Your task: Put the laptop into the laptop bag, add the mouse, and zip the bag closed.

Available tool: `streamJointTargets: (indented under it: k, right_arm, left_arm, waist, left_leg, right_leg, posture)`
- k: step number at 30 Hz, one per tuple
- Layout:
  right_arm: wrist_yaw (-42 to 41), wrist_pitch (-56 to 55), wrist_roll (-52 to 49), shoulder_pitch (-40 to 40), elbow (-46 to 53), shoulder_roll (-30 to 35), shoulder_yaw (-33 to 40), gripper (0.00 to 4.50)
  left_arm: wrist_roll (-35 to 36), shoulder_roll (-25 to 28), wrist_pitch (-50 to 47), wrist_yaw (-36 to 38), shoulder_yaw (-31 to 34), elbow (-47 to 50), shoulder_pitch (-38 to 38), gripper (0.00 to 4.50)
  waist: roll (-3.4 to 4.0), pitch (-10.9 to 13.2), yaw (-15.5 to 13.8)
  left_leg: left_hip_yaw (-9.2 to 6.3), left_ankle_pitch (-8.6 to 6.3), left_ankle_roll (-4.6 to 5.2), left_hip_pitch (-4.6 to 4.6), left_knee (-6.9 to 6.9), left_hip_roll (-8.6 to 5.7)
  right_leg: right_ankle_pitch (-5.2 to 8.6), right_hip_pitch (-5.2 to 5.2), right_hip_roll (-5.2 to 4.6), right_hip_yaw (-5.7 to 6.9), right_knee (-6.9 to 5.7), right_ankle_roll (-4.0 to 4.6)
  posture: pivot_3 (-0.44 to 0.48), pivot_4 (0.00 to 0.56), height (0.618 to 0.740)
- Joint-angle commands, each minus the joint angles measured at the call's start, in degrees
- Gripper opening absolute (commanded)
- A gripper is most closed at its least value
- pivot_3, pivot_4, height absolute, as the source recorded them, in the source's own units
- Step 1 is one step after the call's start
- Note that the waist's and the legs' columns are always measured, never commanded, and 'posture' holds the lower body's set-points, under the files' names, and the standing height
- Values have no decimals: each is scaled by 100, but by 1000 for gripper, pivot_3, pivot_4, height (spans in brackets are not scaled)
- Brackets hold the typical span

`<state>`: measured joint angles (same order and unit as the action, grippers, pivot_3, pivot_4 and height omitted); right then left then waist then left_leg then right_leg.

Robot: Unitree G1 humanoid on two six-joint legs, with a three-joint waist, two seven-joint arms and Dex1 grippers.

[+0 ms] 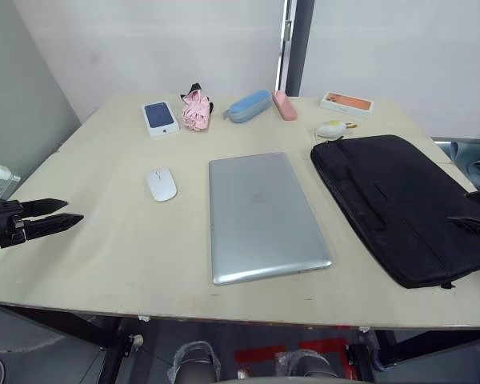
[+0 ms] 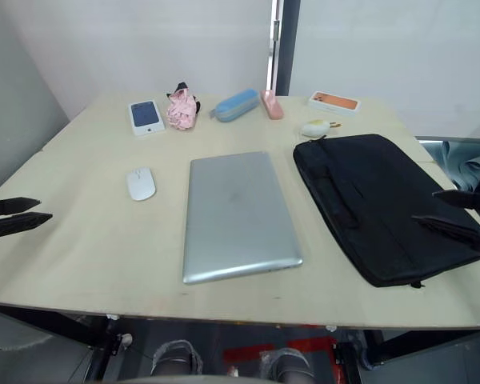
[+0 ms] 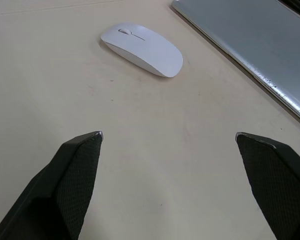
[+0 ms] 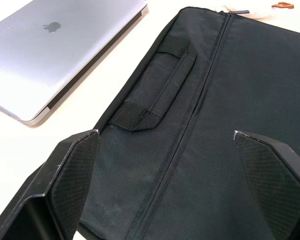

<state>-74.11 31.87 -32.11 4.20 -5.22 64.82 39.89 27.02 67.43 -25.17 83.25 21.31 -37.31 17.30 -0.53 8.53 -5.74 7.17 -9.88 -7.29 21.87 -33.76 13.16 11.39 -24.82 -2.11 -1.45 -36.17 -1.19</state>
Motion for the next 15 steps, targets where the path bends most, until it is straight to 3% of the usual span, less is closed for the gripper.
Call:
streamJointTargets:
  k: [1, 15]
  right_arm:
    - [36, -29, -26, -84, 13, 37, 105, 4500]
    - [347, 112, -232, -237, 320, -210, -13, 4500]
  left_arm:
    - [58, -9, -64, 43, 63, 208, 8, 4462]
    - [592, -436, -897, -137, 304, 932, -71, 4462]
  waist:
    - [0, 0, 0]
    - [0, -1, 7]
  left_leg:
    - [0, 0, 0, 0, 0, 0]
    - [0, 0, 2, 2, -5, -1]
  right_leg:
    - [0, 0, 0, 0, 0, 0]
    - [0, 1, -1, 0, -3, 0]
  posture:
    - [0, 150, 740]
    - [0, 150, 740]
